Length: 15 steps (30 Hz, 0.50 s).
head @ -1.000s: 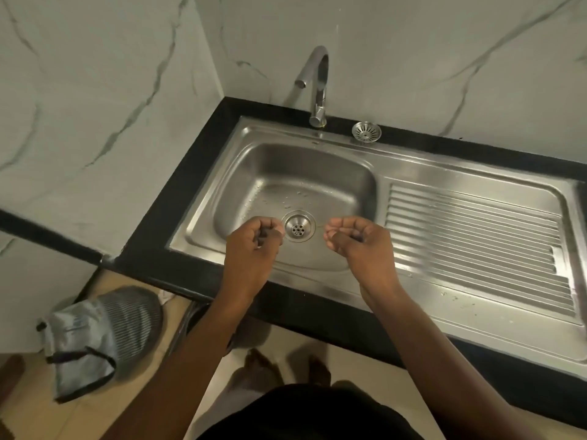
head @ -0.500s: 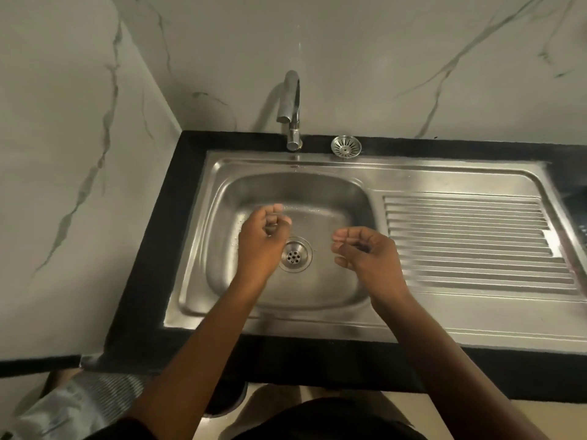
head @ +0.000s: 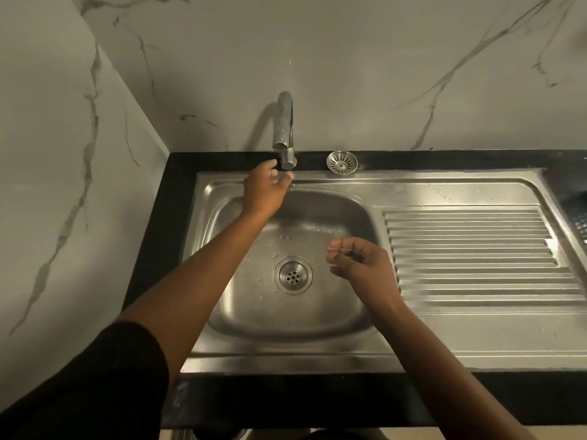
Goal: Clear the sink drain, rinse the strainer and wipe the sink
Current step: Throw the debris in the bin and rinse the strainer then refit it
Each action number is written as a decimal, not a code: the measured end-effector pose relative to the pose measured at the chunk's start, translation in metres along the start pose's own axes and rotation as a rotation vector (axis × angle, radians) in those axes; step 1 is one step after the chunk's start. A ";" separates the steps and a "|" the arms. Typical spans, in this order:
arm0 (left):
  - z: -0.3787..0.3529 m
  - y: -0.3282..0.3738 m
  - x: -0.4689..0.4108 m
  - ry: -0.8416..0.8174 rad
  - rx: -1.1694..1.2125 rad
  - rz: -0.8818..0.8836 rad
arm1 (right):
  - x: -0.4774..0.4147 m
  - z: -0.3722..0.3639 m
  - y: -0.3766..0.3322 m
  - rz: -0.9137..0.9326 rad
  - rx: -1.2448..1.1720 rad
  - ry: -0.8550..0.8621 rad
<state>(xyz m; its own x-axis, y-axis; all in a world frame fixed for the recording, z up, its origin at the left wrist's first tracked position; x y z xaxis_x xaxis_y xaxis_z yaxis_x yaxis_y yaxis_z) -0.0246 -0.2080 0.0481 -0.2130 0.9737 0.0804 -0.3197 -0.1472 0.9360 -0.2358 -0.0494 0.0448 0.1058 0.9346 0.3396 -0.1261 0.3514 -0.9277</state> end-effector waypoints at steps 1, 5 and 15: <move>-0.004 0.002 -0.008 -0.009 -0.003 0.017 | -0.002 0.001 0.000 -0.001 0.000 0.001; -0.017 0.004 -0.033 0.024 -0.008 -0.002 | -0.009 0.003 0.001 -0.010 -0.001 -0.001; -0.018 0.001 -0.056 0.109 -0.069 -0.004 | -0.024 0.004 0.006 -0.032 0.023 -0.004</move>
<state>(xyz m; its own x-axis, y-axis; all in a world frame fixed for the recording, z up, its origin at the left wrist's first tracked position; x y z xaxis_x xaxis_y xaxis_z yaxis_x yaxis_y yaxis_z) -0.0293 -0.2655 0.0386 -0.3095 0.9502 0.0358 -0.3825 -0.1590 0.9102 -0.2433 -0.0695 0.0313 0.1065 0.9230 0.3699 -0.1457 0.3825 -0.9124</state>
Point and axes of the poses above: each hand's wrist, its own x-axis away from the middle knuckle, its own z-axis out of the back of the hand, y = z × x, the point moved 4 cm from there along -x, towards the middle knuckle, and after that the axes turned 9 degrees about x, right-handed, at the moved point
